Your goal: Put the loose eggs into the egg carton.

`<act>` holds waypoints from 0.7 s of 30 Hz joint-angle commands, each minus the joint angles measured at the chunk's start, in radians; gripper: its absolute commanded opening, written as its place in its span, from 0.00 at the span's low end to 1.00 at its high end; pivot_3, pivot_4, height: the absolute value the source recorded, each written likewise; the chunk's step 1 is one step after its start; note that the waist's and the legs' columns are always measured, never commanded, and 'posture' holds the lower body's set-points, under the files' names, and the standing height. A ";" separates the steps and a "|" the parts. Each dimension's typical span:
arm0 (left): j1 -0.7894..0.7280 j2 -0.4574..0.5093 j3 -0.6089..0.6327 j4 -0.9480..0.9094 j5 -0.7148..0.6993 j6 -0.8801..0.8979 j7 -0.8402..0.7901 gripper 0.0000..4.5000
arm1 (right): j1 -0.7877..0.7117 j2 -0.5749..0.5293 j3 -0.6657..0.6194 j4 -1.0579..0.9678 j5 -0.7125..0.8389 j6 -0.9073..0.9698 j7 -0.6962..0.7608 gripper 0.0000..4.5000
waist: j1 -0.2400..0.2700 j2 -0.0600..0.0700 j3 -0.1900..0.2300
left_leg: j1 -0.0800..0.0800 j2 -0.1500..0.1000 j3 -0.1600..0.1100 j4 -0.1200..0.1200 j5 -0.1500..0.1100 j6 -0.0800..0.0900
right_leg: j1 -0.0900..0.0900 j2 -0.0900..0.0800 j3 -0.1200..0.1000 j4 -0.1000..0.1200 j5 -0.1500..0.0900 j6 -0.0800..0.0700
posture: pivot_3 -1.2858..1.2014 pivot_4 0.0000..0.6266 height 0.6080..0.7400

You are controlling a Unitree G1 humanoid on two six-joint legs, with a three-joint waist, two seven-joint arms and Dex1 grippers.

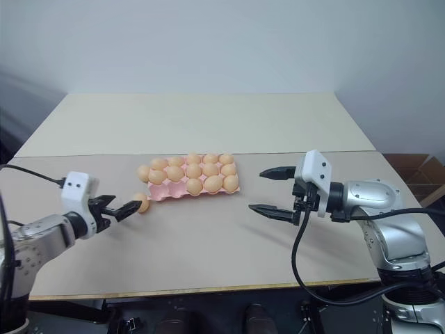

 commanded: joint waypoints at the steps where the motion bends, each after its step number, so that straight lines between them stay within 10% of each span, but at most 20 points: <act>1: -0.041 -0.010 -0.036 0.038 0.036 -0.019 -0.018 1.00 | -0.021 -0.017 -0.018 -0.030 0.038 -0.022 0.023 0.99 | -0.001 0.000 0.000 | 0.000 0.000 0.000 0.000 0.000 0.000 | 0.000 0.000 0.000 0.000 0.000 0.000 | 0.52 0.24 1.00; 6: -0.066 -0.028 -0.063 0.070 0.073 -0.011 -0.018 1.00 | -0.025 -0.019 -0.019 -0.030 0.044 -0.021 0.022 0.99 | 0.000 0.000 0.000 | 0.000 0.000 0.000 0.000 0.000 0.000 | 0.000 0.000 0.000 0.000 0.000 0.000 | 0.52 0.24 1.00; 16: -0.055 -0.028 -0.036 0.059 0.101 -0.007 -0.045 0.33 | -0.018 -0.018 -0.028 -0.035 0.053 -0.019 0.006 1.00 | 0.001 0.000 0.000 | 0.000 0.000 0.000 0.000 0.000 0.000 | 0.000 0.000 0.000 0.000 0.000 0.000 | 0.52 0.24 1.00; 21: 0.016 0.033 0.014 -0.030 0.103 0.027 -0.065 0.30 | 0.003 -0.021 -0.041 -0.053 0.059 -0.015 -0.005 1.00 | -0.004 0.000 0.000 | -0.001 0.000 0.000 0.000 0.000 0.000 | -0.001 0.000 0.000 0.000 0.000 0.000 | 0.52 0.24 1.00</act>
